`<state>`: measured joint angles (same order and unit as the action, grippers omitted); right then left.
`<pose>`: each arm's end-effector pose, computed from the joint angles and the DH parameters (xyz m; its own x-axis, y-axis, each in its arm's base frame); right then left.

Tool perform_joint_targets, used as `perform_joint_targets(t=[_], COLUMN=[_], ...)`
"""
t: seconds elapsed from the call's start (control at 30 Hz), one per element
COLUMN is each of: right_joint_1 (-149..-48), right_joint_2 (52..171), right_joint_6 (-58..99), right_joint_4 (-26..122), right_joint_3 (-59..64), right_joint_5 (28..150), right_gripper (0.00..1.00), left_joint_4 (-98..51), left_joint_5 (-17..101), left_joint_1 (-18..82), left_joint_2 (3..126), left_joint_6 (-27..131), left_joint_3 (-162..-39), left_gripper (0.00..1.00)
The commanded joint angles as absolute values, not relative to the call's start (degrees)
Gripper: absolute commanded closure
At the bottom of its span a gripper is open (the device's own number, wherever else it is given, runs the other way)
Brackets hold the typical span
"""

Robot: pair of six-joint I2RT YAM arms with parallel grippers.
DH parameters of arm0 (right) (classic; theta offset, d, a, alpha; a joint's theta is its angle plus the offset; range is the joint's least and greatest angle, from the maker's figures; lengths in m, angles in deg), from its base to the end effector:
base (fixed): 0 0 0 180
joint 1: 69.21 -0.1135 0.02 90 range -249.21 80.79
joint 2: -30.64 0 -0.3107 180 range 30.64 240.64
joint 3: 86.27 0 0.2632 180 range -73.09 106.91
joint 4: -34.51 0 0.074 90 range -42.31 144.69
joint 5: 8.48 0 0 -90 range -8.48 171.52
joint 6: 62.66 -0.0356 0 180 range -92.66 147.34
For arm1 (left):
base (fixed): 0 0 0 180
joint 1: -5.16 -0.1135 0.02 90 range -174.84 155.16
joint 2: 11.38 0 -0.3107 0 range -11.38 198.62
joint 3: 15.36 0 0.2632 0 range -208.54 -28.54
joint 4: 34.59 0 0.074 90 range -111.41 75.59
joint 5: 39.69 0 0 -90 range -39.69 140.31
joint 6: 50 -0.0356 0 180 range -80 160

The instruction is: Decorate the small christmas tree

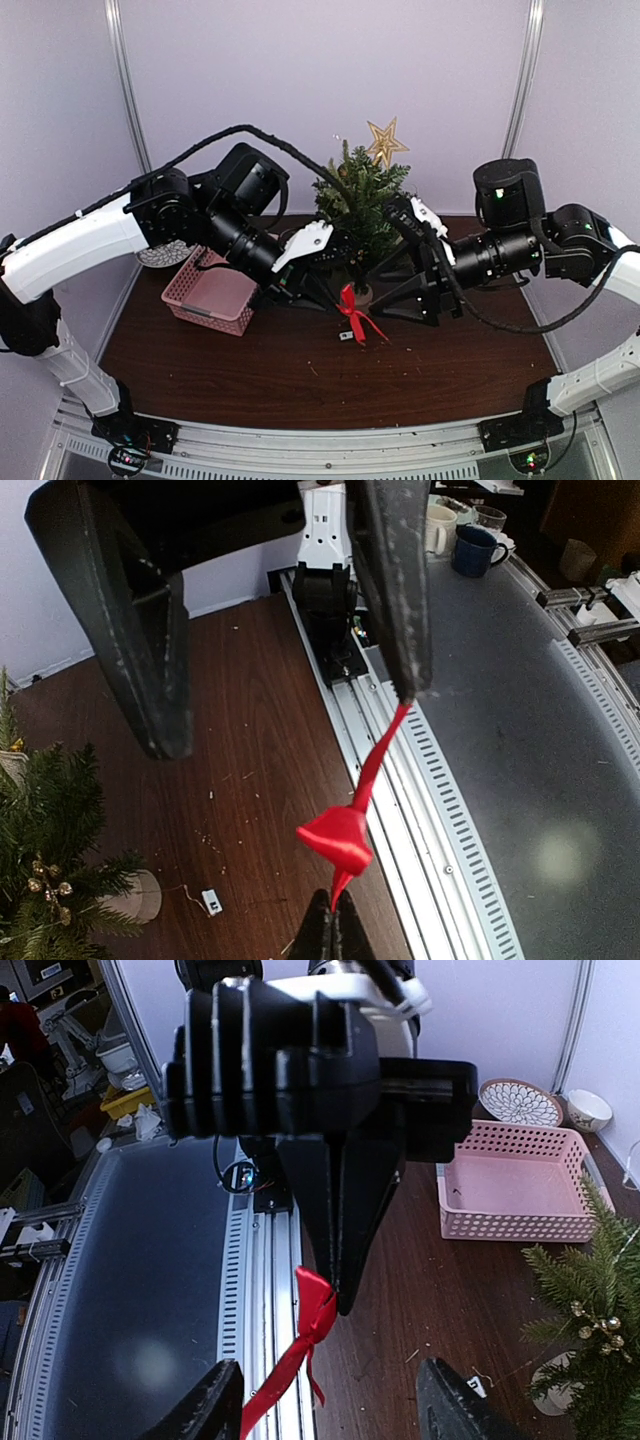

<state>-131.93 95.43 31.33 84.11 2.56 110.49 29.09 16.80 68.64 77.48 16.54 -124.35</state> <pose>0.0868 0.2060 0.4565 -0.1292 -0.3834 -0.9145 -0.9892 -0.0141 0.1457 0.1325 -0.3095 0.4433 0.0859 0.5712 -0.8163 0.9708 -0.2323 -0.0604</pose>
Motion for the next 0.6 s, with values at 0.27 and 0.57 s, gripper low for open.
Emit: perform_joint_targets(t=[0.27, 0.57], right_joint_1=[-133.82, -133.99], right_joint_2=[97.98, 98.75], right_joint_6=[27.86, 27.69], right_joint_4=[78.77, 78.46], right_joint_3=[2.72, 2.07], right_joint_5=[110.97, 110.13], right_gripper=[0.50, 0.62], left_joint_4=[29.57, 29.64], left_joint_5=[14.61, 15.07], left_joint_1=[68.87, 68.80], left_joint_2=[79.05, 79.28], left_joint_6=[17.71, 17.95], left_joint_3=[-127.77, -127.83], left_gripper=[1.00, 1.00])
